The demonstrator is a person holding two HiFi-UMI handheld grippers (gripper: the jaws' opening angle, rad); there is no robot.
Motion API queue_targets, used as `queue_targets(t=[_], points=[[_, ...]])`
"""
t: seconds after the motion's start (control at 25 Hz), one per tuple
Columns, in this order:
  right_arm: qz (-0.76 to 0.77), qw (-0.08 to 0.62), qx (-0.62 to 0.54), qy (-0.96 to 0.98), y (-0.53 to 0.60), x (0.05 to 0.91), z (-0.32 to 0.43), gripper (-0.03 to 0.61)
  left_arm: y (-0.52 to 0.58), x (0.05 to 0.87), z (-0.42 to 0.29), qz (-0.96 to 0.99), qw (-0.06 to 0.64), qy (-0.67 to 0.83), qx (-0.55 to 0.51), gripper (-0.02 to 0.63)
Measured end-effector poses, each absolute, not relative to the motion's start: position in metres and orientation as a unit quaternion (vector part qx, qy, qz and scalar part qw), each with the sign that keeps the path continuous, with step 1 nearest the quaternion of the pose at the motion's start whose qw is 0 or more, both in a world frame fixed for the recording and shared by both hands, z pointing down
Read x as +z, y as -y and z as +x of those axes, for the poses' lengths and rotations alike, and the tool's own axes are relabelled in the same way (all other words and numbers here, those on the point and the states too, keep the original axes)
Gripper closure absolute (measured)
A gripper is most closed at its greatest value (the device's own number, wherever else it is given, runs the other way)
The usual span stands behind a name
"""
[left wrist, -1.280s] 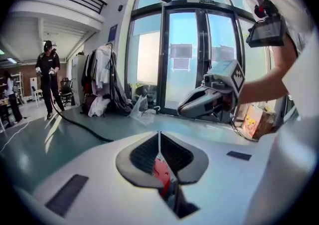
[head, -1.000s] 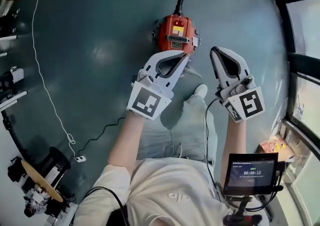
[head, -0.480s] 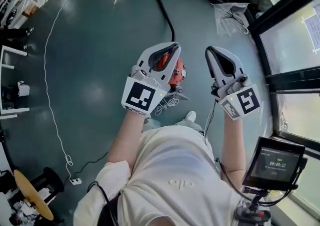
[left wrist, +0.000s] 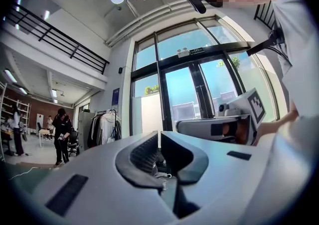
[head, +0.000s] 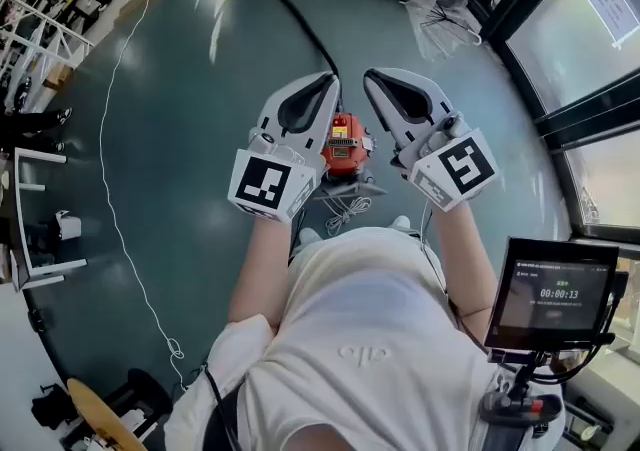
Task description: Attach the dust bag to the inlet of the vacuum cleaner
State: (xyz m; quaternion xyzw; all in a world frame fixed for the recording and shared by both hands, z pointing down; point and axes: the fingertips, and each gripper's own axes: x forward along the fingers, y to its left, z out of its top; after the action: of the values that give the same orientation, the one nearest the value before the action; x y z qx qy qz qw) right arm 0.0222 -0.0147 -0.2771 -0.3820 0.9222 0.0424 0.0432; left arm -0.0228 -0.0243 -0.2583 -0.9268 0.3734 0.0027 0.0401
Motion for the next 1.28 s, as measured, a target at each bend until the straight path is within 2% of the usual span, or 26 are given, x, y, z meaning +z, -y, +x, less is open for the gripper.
queue_targets(t=[0.2,0.76,1.28], points=[[-0.395,0.06,0.02,-0.916,0.017,-0.275,0.035,0.569,0.026,-0.257,-0.018,-0.928,0.04,-0.371,0.0,0.592],[-0.445,0.047,0.024,-0.894,0.023,-0.269,0.055,0.571,0.027,-0.251,-0.02,-0.926,0.034,-0.375,0.008,0.592],[-0.425,0.052,0.016,-0.903,0.015,-0.261,0.043,0.571,0.026,-0.234,-0.024,-0.916,0.034,-0.399,-0.032,0.593]])
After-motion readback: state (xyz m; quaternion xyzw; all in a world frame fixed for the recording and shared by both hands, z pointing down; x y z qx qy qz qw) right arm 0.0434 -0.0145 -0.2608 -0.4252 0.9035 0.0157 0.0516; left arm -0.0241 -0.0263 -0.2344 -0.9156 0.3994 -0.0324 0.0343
